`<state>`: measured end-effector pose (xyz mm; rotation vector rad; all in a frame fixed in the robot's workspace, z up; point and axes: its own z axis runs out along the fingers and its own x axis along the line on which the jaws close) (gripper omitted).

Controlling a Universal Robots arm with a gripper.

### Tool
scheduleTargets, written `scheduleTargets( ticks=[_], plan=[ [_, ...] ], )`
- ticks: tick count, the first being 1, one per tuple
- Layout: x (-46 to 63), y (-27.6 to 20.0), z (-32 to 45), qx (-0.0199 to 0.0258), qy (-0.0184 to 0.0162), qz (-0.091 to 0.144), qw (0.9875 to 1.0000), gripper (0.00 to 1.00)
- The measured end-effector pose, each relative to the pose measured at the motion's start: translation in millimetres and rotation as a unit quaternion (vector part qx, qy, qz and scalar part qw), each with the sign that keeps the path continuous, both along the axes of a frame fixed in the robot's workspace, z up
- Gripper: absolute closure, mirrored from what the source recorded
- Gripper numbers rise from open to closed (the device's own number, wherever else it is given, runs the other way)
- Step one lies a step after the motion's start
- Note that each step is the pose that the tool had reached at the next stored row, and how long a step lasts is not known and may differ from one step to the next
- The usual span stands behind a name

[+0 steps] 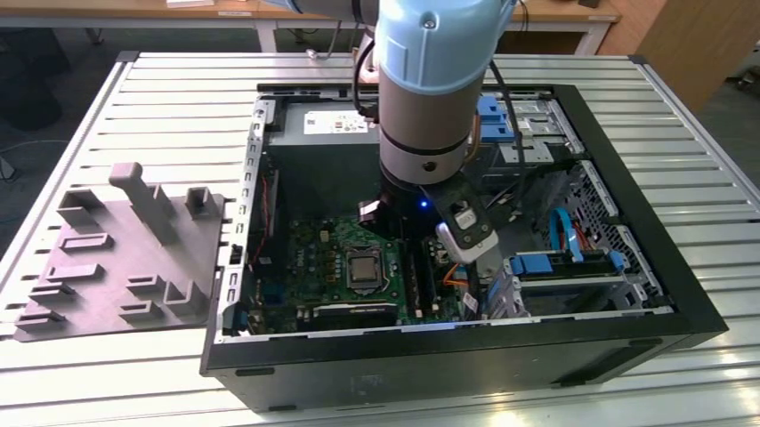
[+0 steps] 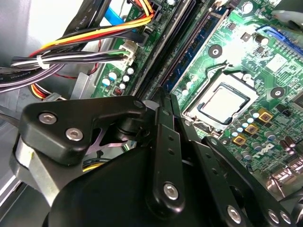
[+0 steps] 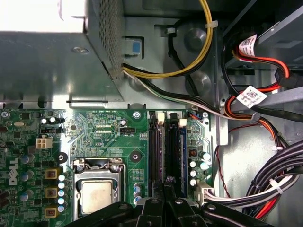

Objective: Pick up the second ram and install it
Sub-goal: 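Insert the second ram into the second slot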

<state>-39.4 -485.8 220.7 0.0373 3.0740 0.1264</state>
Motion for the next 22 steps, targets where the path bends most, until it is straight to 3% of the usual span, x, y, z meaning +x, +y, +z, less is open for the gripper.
scheduleTargets(
  ticks=[22],
  plan=[
    [-0.2, 1.3, -1.7, 0.0014, 0.0000, 0.000, 1.0000, 0.88]
  ],
)
